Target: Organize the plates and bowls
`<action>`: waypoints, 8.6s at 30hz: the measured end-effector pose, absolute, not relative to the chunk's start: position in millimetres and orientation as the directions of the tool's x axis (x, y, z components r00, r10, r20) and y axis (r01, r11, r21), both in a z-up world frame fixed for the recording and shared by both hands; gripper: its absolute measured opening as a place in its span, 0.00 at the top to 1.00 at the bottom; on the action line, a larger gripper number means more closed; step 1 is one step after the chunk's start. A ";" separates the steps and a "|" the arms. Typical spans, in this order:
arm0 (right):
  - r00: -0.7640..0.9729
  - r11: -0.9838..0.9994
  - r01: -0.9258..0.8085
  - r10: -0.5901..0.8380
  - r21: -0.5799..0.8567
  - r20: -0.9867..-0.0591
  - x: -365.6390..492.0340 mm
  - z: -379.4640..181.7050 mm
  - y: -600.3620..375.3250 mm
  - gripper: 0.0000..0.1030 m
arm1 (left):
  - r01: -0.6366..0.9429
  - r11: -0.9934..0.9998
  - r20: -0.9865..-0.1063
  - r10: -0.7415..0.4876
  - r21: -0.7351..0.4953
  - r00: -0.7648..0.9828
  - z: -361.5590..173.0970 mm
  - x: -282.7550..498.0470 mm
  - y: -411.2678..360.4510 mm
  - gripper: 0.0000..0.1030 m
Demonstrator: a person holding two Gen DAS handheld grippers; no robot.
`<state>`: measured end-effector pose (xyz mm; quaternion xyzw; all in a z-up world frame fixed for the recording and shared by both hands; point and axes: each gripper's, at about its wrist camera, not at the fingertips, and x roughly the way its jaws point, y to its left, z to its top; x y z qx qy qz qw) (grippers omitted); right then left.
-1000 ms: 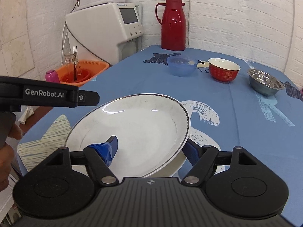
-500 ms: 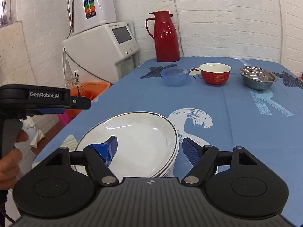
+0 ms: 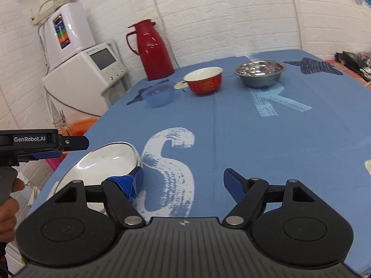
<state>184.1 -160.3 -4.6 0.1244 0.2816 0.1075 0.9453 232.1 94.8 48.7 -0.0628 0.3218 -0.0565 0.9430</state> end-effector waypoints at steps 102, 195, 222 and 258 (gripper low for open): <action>0.583 0.964 -0.214 0.257 0.160 -0.771 263.0 -28.4 -237.7 0.50 | 0.346 0.911 -0.825 -0.366 -0.223 0.431 12.6 297.4 -74.8 0.93; 0.587 0.929 -0.290 0.363 0.230 -0.723 564.3 -8.5 -171.8 0.68 | -0.402 0.780 -0.785 -0.178 -0.480 0.593 -6.7 563.6 18.7 0.95; 0.607 0.951 -0.248 0.299 0.182 -0.736 372.1 39.1 -207.3 0.70 | -0.086 0.886 -0.784 -0.353 -0.455 0.510 50.0 406.1 -24.7 1.00; 0.638 0.971 -0.145 0.239 0.190 -0.733 238.2 9.7 -238.1 0.65 | 0.120 0.852 -0.743 -0.506 -0.510 0.438 18.3 295.7 -43.5 0.58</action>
